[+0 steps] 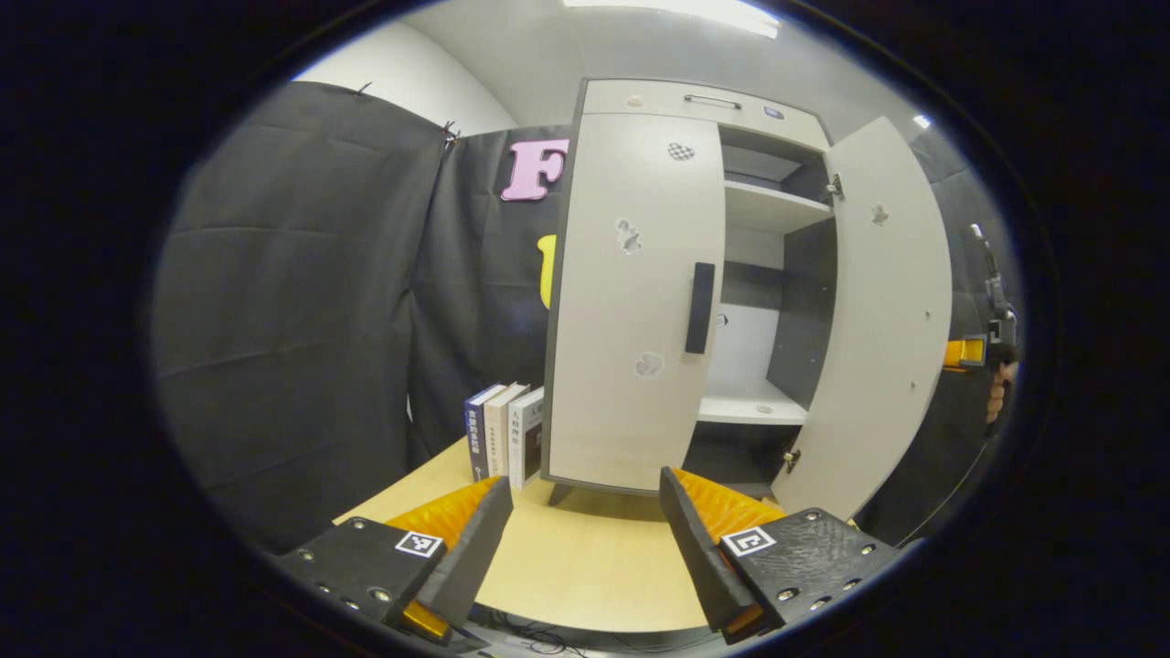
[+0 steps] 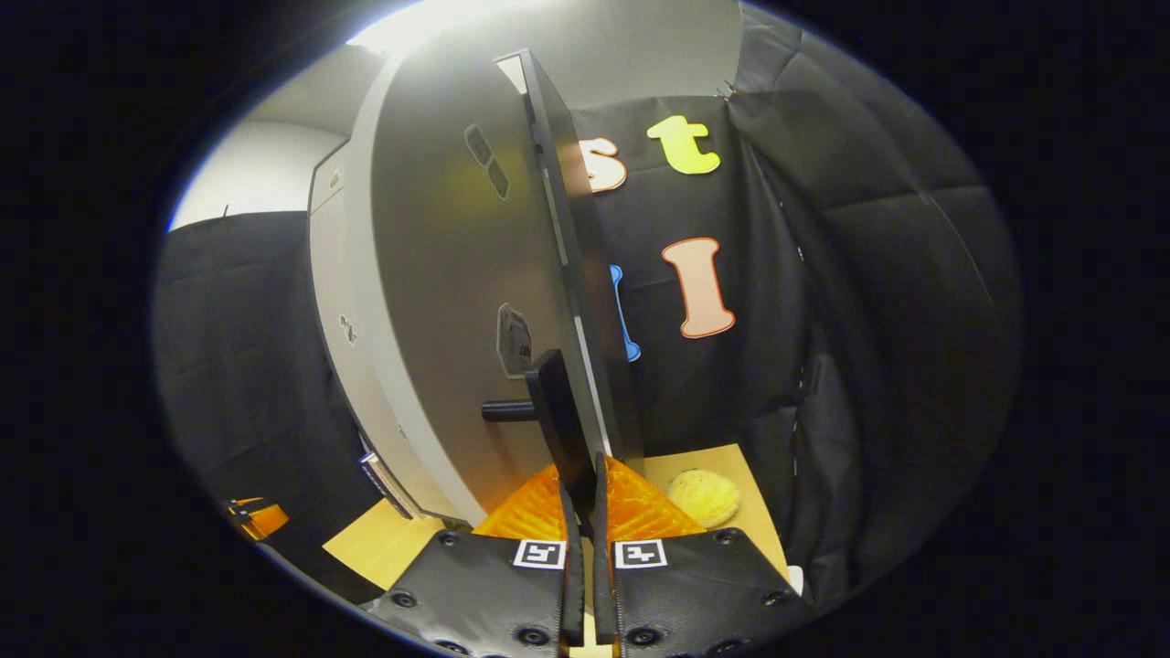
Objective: Open the right door of the double-door shoe cabinet with the right hand, and open the left door with the left hand.
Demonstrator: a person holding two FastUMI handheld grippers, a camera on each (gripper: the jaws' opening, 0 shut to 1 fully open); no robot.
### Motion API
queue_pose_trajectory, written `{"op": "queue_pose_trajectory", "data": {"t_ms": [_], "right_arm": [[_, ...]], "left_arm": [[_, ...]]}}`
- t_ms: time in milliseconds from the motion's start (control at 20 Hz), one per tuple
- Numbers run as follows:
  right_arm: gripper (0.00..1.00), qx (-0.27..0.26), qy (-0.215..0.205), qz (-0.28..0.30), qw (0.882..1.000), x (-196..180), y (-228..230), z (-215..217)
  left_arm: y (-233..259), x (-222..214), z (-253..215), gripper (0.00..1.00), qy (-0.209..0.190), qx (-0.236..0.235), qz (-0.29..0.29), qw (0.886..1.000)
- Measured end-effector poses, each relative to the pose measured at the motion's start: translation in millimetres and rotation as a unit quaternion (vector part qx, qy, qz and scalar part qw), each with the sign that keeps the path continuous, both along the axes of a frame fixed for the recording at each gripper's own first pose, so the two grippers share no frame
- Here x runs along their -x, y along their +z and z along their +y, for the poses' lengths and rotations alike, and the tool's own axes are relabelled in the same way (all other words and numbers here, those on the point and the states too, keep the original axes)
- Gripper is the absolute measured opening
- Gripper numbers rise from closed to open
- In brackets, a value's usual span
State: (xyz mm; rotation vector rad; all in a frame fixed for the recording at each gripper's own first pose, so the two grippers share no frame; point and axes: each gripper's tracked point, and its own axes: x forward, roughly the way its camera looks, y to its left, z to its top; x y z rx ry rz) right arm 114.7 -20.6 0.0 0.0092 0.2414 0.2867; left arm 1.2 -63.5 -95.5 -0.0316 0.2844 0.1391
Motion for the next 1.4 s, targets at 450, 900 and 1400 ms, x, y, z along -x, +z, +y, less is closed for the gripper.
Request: {"op": "queue_pose_trajectory", "data": {"t_ms": [450, 900, 1400], "right_arm": [[0.02, -0.052, -0.096, -0.004, 0.994, 59.9, 13.9, -16.1], [0.02, -0.035, -0.274, -0.044, 0.96, 130.0, 28.9, -102.4], [0.06, -0.056, -0.294, -0.047, 0.953, 52.3, 17.8, -194.4]], "left_arm": [[10.1, -90.1, 32.7, 0.94, -0.083, 0.005, -0.019, 0.996], [59.1, -198.8, -15.7, 0.93, -0.197, 0.062, -0.082, 0.975], [73.1, -295.9, -107.1, 0.92, -0.184, 0.055, -0.114, 0.975]]}}
